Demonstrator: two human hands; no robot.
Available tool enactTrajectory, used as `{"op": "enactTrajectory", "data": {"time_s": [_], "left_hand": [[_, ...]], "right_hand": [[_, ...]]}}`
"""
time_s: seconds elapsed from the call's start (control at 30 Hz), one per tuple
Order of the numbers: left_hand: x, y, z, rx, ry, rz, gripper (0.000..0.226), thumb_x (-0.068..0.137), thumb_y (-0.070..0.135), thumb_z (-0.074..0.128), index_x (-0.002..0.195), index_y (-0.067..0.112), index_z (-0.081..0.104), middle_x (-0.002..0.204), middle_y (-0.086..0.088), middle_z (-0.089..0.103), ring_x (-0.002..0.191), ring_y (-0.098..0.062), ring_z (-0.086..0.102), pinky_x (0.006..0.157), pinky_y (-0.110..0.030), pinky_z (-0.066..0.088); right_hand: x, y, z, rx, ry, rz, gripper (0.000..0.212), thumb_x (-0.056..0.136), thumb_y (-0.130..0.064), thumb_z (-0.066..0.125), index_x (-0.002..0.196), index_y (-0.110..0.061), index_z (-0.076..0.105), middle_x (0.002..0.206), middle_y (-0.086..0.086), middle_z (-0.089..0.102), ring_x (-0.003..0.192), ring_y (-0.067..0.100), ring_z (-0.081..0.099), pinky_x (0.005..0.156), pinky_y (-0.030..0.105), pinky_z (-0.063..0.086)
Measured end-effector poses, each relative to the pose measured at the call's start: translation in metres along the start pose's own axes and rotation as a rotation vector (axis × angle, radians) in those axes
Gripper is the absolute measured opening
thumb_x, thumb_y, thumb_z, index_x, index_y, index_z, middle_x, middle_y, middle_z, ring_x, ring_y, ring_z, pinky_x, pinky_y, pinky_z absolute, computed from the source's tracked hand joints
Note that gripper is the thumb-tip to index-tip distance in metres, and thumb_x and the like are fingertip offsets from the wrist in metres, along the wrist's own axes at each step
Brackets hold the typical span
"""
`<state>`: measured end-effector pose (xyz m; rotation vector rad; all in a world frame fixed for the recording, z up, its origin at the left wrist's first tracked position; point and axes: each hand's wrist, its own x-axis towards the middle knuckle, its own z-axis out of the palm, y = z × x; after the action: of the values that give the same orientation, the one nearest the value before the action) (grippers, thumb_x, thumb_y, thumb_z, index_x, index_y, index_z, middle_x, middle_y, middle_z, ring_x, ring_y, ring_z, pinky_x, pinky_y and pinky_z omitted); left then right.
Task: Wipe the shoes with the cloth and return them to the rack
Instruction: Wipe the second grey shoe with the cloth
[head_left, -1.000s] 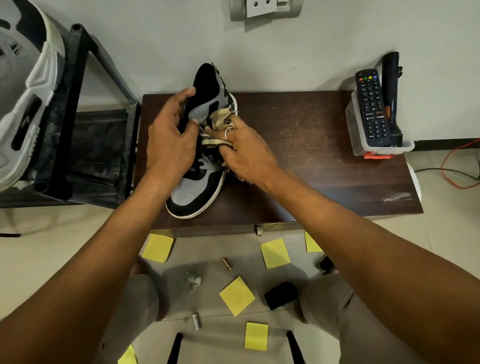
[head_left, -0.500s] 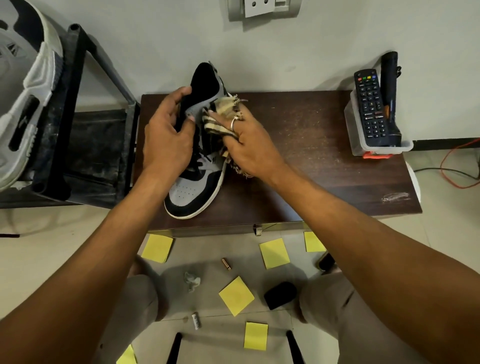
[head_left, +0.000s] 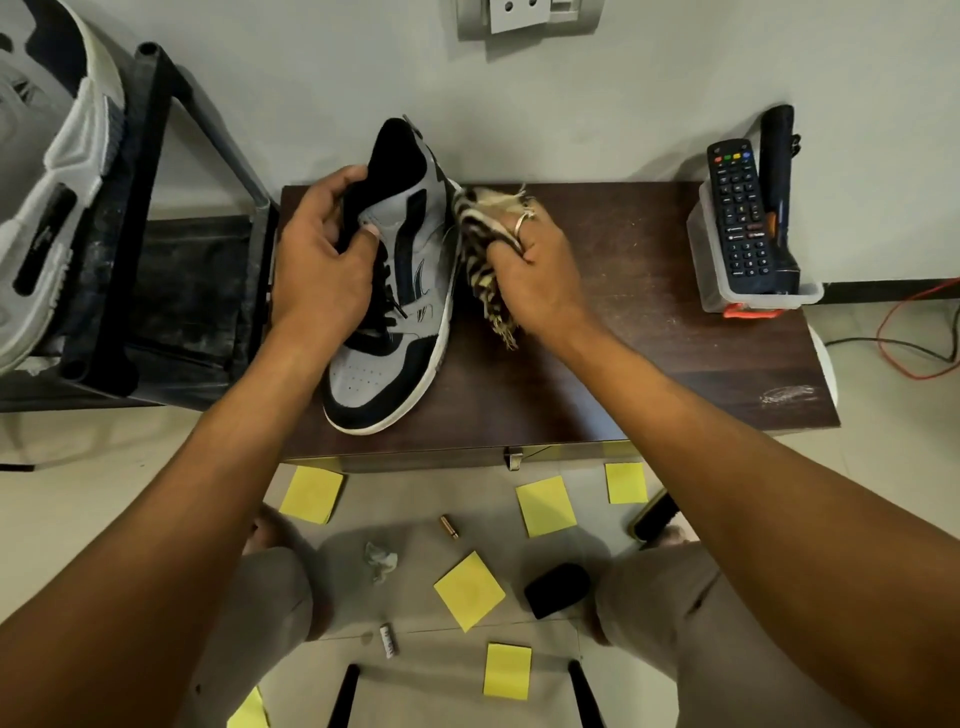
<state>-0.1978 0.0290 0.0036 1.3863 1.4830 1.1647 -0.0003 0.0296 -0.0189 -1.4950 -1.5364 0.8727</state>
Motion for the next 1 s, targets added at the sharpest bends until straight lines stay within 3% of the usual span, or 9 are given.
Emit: {"op": "enactTrajectory", "data": {"time_s": [0.1, 0.23, 0.37, 0.5, 0.6, 0.7, 0.8, 0.87, 1.0], "left_hand": [[-0.002, -0.002, 0.004, 0.044, -0.009, 0.028, 0.044, 0.1, 0.006, 0.057, 0.137, 0.029, 0.054, 0.136, 0.006, 0.065, 0.126, -0.001, 0.059, 0.108, -0.031, 0.05], [-0.017, -0.008, 0.017, 0.239, 0.055, 0.128, 0.052, 0.102, 0.015, 0.051, 0.151, 0.028, 0.042, 0.141, 0.019, 0.056, 0.119, 0.011, 0.056, 0.105, -0.018, 0.044], [-0.029, -0.021, 0.03, 0.358, 0.05, 0.187, 0.07, 0.101, 0.019, 0.053, 0.162, 0.025, 0.017, 0.166, 0.01, 0.028, 0.149, -0.007, 0.032, 0.113, -0.016, 0.027], [-0.027, -0.024, 0.031, 0.386, 0.071, 0.196, 0.073, 0.102, 0.018, 0.054, 0.162, 0.022, 0.014, 0.168, 0.008, 0.021, 0.152, -0.01, 0.027, 0.112, -0.014, 0.023], [-0.028, -0.025, 0.032, 0.384, 0.074, 0.197, 0.073, 0.101, 0.018, 0.055, 0.162, 0.024, 0.015, 0.168, 0.01, 0.022, 0.151, -0.008, 0.027, 0.111, -0.01, 0.021], [-0.026, -0.027, 0.031, 0.367, 0.066, 0.206, 0.073, 0.101, 0.018, 0.055, 0.162, 0.024, 0.016, 0.168, 0.01, 0.023, 0.151, -0.007, 0.026, 0.106, 0.002, 0.016], [-0.025, -0.028, 0.03, 0.356, 0.064, 0.205, 0.073, 0.1, 0.016, 0.056, 0.162, 0.022, 0.018, 0.167, 0.008, 0.025, 0.151, -0.007, 0.027, 0.106, 0.003, 0.017], [-0.025, -0.028, 0.029, 0.338, 0.066, 0.208, 0.074, 0.099, 0.013, 0.056, 0.162, 0.021, 0.018, 0.167, 0.008, 0.027, 0.151, -0.006, 0.028, 0.108, 0.0, 0.019], [-0.025, -0.029, 0.028, 0.309, 0.061, 0.193, 0.077, 0.095, 0.007, 0.056, 0.161, 0.025, 0.02, 0.164, 0.013, 0.03, 0.146, 0.004, 0.031, 0.108, -0.002, 0.023]], "right_hand": [[0.0, -0.004, 0.014, -0.039, -0.037, 0.093, 0.037, 0.097, -0.01, 0.052, 0.131, -0.016, 0.067, 0.123, 0.0, 0.055, 0.092, 0.005, 0.058, 0.076, 0.009, 0.047], [-0.009, -0.002, 0.025, -0.034, -0.027, 0.135, 0.016, 0.092, -0.011, 0.058, 0.094, -0.021, 0.071, 0.095, 0.003, 0.065, 0.077, 0.008, 0.06, 0.067, 0.02, 0.046], [-0.022, -0.006, 0.021, -0.02, -0.093, 0.149, 0.025, 0.089, -0.011, 0.064, 0.07, -0.027, 0.066, 0.064, -0.01, 0.064, 0.053, -0.002, 0.057, 0.054, 0.016, 0.043], [-0.031, -0.013, 0.018, -0.065, -0.208, 0.201, 0.016, 0.088, -0.014, 0.064, 0.074, -0.016, 0.071, 0.063, -0.001, 0.068, 0.054, 0.009, 0.063, 0.055, 0.026, 0.052], [-0.03, -0.014, 0.011, -0.076, -0.295, 0.226, 0.028, 0.088, -0.014, 0.063, 0.06, -0.017, 0.064, 0.052, -0.006, 0.059, 0.046, 0.006, 0.055, 0.05, 0.024, 0.044], [-0.025, -0.014, 0.015, -0.056, -0.101, 0.127, 0.016, 0.089, -0.015, 0.063, 0.079, -0.02, 0.075, 0.076, -0.005, 0.068, 0.062, 0.004, 0.062, 0.059, 0.022, 0.048], [-0.013, -0.012, 0.029, -0.033, 0.123, 0.051, 0.037, 0.092, -0.011, 0.06, 0.127, -0.014, 0.07, 0.121, 0.006, 0.06, 0.103, 0.015, 0.063, 0.092, 0.025, 0.052], [-0.008, -0.013, 0.037, -0.087, 0.063, 0.034, 0.046, 0.094, -0.01, 0.059, 0.14, -0.015, 0.06, 0.13, 0.009, 0.052, 0.114, 0.02, 0.059, 0.1, 0.028, 0.049], [-0.008, -0.012, 0.037, -0.257, -0.076, -0.01, 0.043, 0.093, -0.017, 0.063, 0.136, -0.013, 0.064, 0.134, 0.007, 0.054, 0.119, 0.024, 0.058, 0.103, 0.038, 0.05]]}}
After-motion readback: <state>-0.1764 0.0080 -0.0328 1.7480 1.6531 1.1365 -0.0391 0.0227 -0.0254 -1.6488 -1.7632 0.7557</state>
